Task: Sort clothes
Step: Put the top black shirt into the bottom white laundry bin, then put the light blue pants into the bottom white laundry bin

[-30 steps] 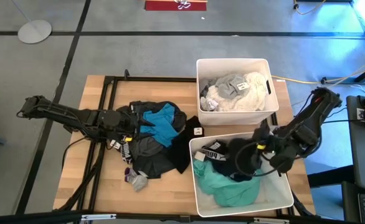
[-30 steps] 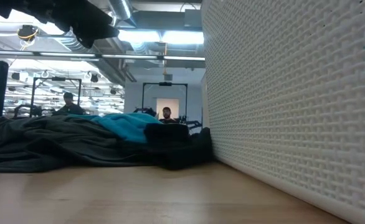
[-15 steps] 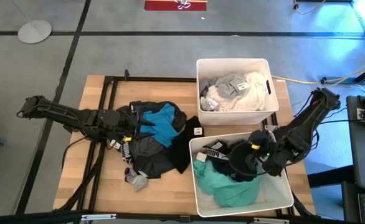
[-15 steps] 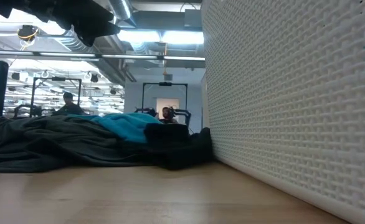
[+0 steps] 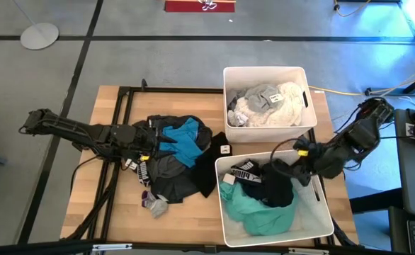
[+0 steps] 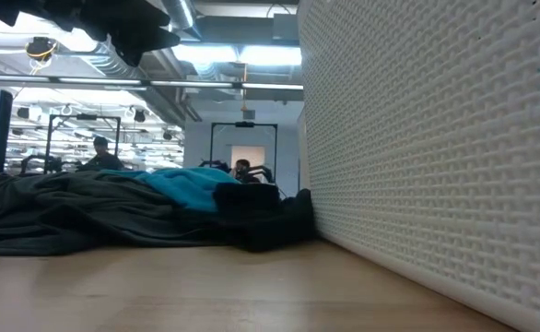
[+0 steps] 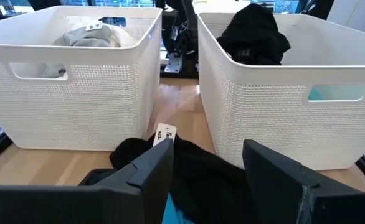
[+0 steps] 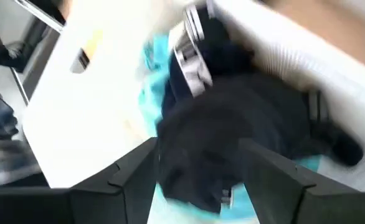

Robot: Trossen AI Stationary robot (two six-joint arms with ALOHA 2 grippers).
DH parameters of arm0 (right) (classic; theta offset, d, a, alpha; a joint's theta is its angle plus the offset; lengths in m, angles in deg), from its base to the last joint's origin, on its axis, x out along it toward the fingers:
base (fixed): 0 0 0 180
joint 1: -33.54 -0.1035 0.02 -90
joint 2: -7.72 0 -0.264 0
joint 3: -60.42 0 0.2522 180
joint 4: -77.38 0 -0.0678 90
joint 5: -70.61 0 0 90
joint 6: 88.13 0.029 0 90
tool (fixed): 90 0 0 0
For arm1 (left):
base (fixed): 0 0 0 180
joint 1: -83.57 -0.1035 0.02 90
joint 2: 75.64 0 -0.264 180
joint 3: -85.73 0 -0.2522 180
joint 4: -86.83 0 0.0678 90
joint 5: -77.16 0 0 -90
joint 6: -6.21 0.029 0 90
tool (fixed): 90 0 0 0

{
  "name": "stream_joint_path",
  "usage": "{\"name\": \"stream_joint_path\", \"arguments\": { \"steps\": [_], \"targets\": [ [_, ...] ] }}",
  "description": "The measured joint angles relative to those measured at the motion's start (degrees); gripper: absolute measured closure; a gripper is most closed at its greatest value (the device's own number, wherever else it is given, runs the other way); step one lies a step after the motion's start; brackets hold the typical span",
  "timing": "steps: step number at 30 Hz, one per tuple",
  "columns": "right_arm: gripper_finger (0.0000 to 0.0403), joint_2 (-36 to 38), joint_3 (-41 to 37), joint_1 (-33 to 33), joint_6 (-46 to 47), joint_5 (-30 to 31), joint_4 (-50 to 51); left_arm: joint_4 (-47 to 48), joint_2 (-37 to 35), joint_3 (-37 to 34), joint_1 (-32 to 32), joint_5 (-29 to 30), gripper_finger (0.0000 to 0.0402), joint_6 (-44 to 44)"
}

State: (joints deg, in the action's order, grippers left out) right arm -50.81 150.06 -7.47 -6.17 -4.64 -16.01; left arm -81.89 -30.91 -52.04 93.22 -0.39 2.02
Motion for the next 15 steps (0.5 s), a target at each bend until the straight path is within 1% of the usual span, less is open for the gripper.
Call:
{"name": "stream_joint_path", "arguments": {
  "steps": [3,7,11,15],
  "targets": [
    [0.0183,0.0,1.2,1.4,-6.9,6.5,-1.2,0.1,0.0,0.0,0.1,0.0,0.0219,0.1],
    [0.0182,-1.1,1.2,3.4,-20.5,16.8,-6.4,0.4,0.0,0.0,0.1,0.0,0.0219,0.1],
    [0.0182,-4.0,1.2,5.6,-33.9,25.9,-12.8,0.7,0.0,0.0,0.1,0.0,0.0219,0.3],
    [0.0182,-8.0,1.2,8.2,-44.1,32.2,-18.6,1.3,0.7,0.0,0.1,0.2,0.0219,0.4]
  ]
}}
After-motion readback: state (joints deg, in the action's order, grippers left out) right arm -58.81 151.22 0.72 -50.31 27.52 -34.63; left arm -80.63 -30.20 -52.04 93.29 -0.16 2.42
